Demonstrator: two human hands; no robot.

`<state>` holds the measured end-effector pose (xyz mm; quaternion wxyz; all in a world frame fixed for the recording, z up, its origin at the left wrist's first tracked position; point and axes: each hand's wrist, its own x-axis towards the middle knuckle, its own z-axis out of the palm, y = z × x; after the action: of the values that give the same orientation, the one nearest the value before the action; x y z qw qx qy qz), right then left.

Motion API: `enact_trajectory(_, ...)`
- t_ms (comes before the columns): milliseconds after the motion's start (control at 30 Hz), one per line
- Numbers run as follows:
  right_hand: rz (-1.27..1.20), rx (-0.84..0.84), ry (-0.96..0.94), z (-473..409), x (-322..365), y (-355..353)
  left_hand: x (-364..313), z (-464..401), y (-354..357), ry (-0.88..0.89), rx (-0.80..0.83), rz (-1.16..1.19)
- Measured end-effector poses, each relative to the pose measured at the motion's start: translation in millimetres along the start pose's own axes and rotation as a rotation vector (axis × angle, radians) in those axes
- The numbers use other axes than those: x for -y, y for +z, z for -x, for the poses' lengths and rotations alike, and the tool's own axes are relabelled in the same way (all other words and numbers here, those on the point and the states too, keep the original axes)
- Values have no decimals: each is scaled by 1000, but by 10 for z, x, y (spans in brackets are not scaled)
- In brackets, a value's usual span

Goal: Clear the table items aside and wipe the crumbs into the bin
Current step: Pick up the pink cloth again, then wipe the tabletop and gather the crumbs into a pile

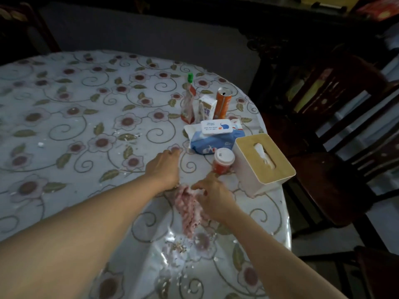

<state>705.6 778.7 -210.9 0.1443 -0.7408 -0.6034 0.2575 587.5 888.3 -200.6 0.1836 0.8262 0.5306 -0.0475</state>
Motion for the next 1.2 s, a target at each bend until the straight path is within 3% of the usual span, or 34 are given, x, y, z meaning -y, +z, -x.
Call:
enact_trajectory(100, 133, 117, 40, 17, 134, 445, 368, 259, 19, 7, 17, -71)
enact_trajectory(200, 187, 37, 164, 30, 244, 662, 670, 452, 69, 8, 12, -103)
enact_trajectory(300, -29, -88, 265, 106, 331, 612, 797, 587, 131, 68, 13, -136)
enact_trajectory(400, -284, -259, 345, 344, 328, 385, 717, 664, 187, 121, 25, -153)
enact_trajectory(600, -291, -472, 506, 838, -141, -125, 213, 666, 381, 340, 56, -118)
enact_trajectory(800, -148, -522, 686, 989, -1081, -173, -291, 598, 758, 399, 111, -102)
enact_trajectory(1000, -226, -571, 597, 981, -1419, 150, -397, 536, 954, 385, -4, -115)
enact_trajectory(1100, -479, -594, 578, 1096, -1143, 414, -383, 540, 949, 388, 13, -62)
enact_trajectory(1200, -621, -481, 479, 1305, -616, 791, -347, 613, 958, 412, 49, -119)
